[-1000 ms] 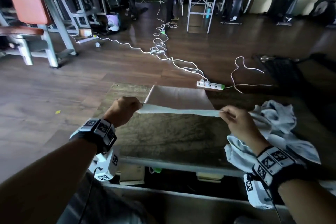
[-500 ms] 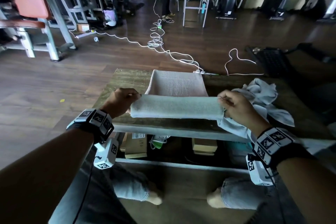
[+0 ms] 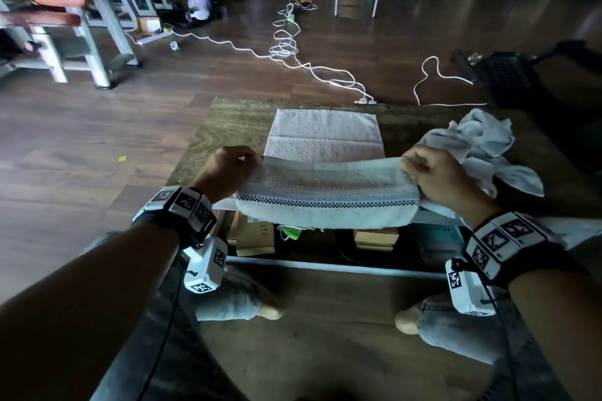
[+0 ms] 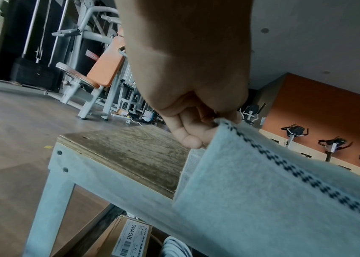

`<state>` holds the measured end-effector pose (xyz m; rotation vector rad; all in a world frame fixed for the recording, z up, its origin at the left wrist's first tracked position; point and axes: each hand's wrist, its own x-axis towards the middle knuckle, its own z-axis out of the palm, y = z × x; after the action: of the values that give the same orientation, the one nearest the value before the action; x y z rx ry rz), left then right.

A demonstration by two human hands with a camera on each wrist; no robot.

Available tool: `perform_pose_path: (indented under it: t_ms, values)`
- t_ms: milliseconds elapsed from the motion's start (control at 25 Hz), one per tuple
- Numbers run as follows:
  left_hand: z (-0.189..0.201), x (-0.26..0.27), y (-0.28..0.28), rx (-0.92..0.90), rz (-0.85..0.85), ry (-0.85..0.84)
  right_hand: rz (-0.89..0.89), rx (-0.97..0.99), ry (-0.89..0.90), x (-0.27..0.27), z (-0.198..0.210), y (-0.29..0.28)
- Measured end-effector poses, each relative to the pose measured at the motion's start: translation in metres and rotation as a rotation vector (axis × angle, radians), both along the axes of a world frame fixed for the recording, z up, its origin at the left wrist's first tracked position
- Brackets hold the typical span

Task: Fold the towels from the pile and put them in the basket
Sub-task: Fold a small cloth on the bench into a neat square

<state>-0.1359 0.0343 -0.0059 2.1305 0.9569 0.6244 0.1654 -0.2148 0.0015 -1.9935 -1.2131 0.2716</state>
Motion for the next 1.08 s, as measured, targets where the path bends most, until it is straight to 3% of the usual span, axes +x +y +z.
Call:
perform_pose_path:
  t_ms: [320,560,680,800,960,1080]
  values:
    - [0.004,0.091,0.093,-0.049,-0.034,0.094,-0.208,-0.114,-0.072,0.08,-0.002,0.092]
    - [-0.003,0.17,0.179,0.1,0.023,0.186,-0.255,-0.209,-0.092,0.142,-0.011,0.177]
    - [-0.015,0.2,0.213,0.179,0.072,0.228,-0.288,-0.263,-0.188,0.167,-0.026,0.218]
    - [-0.035,0.217,0.228,0.182,0.085,0.239,-0.285,-0.291,-0.266,0.177,-0.044,0.248]
    - [-0.07,0.224,0.229,0.287,-0.077,0.294,-0.241,-0.3,-0.227,0.174,-0.08,0.265]
    - [-0.077,0.22,0.231,0.273,-0.079,0.293,-0.237,-0.332,-0.208,0.167,-0.085,0.26]
